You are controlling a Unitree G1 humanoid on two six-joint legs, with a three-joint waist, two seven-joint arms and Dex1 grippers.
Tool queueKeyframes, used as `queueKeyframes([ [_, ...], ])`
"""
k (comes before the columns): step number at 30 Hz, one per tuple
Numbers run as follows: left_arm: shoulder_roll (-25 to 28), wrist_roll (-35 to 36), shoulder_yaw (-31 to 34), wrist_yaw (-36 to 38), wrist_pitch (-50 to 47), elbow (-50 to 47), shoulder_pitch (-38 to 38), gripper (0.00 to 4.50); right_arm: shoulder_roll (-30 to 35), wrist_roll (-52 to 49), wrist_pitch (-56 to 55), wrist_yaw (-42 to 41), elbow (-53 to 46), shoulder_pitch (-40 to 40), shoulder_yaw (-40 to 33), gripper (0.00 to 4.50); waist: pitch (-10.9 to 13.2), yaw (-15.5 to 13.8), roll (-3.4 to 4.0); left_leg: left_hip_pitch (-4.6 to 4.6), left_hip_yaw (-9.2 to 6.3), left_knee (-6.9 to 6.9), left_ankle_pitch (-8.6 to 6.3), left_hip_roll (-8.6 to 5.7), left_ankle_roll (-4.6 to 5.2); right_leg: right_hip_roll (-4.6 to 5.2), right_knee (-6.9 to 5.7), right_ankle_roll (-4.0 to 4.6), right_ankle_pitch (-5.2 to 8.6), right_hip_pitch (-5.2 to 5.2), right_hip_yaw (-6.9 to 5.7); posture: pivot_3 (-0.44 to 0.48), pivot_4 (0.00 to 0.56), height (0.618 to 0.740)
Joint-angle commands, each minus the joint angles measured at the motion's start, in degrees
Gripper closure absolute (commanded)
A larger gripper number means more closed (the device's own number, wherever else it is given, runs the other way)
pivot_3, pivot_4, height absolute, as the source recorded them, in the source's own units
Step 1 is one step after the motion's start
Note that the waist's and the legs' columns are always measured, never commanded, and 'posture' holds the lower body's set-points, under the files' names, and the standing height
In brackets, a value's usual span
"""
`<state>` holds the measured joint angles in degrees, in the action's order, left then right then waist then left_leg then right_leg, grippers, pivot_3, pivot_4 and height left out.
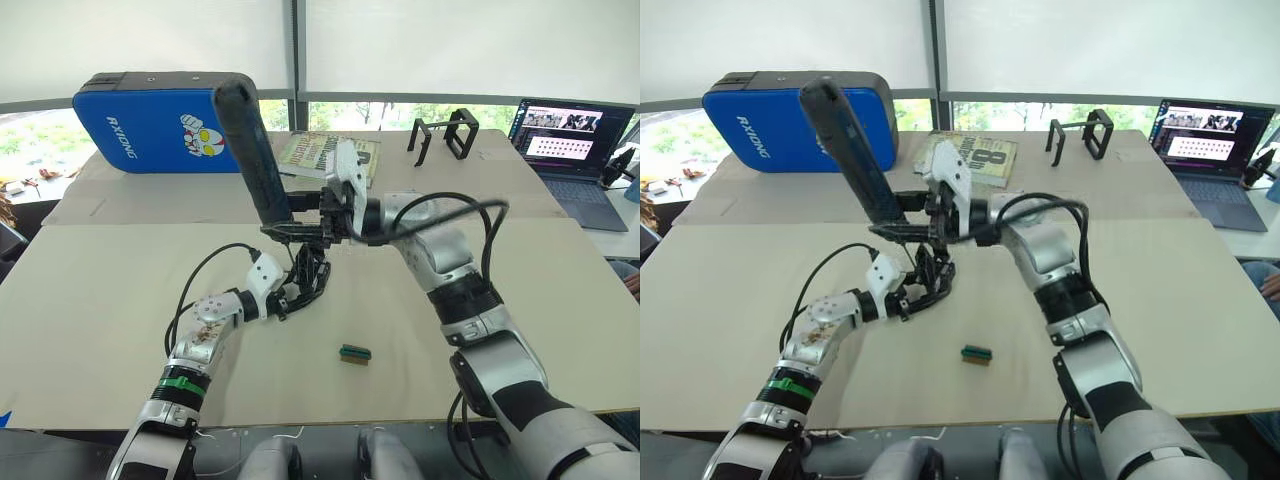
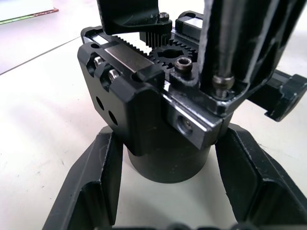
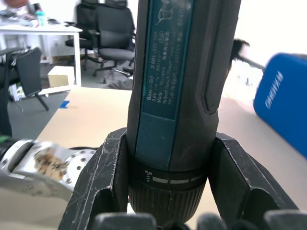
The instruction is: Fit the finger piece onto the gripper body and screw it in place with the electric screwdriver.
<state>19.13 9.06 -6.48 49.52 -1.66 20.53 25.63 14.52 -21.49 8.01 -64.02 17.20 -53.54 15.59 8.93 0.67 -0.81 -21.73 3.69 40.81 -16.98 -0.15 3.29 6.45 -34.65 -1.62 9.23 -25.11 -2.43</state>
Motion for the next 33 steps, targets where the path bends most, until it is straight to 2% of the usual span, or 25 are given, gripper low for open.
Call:
queueKeyframes([
  [1, 0.6, 1.7, 1.3, 1.6, 1.8, -2.8, 2.3, 2.21, 4.0, 7.7, -0.1, 0.2, 4.2, 3.7, 2.7, 2.59, 0.0, 0.1, 0.00, 0.00, 0.00, 0.00, 0.00, 0.00, 0.00, 0.00, 0.00, 0.00, 0.00, 0.00, 0.00, 0.000, 0.150, 0.740],
  [12, 0.2, 1.6, 1.2, 1.7, 2.0, -2.4, 2.9, 2.21, 2.3, 8.4, 8.2, 6.9, 13.5, -0.9, 3.3, 2.59, 0.0, 0.0, 0.01, 0.00, -0.03, -0.01, 0.00, 0.03, 0.00, 0.05, 0.01, 0.02, 0.00, -0.03, -0.02, 0.000, 0.150, 0.740],
  [15, 0.4, 1.7, 1.2, 1.8, 1.9, -2.7, 2.6, 2.21, 2.0, 9.6, 6.5, 7.4, 14.0, -1.0, 4.1, 2.59, 0.0, 0.0, 0.01, -0.02, -0.06, -0.04, 0.00, 0.04, -0.01, 0.09, 0.05, 0.03, -0.01, -0.03, -0.02, 0.000, 0.150, 0.740],
  [26, 1.4, 2.3, 2.0, 2.2, 0.3, -2.6, 3.4, 2.21, 2.5, 6.4, 5.9, 8.8, 6.4, 3.9, 0.6, 2.59, 0.0, 0.0, 0.02, -0.05, -0.09, -0.07, -0.01, 0.06, -0.02, 0.12, 0.13, 0.03, -0.02, -0.04, -0.03, 0.000, 0.150, 0.740],
  [33, 1.8, 2.7, 1.9, 3.5, -1.7, -3.6, 3.9, 2.21, 0.4, 4.4, 3.9, 9.2, 2.2, 6.7, -2.7, 2.59, 0.0, 0.0, 0.02, -0.12, -0.11, -0.07, 0.00, 0.07, -0.01, 0.11, 0.16, 0.02, -0.02, -0.08, -0.06, 0.000, 0.150, 0.740],
])
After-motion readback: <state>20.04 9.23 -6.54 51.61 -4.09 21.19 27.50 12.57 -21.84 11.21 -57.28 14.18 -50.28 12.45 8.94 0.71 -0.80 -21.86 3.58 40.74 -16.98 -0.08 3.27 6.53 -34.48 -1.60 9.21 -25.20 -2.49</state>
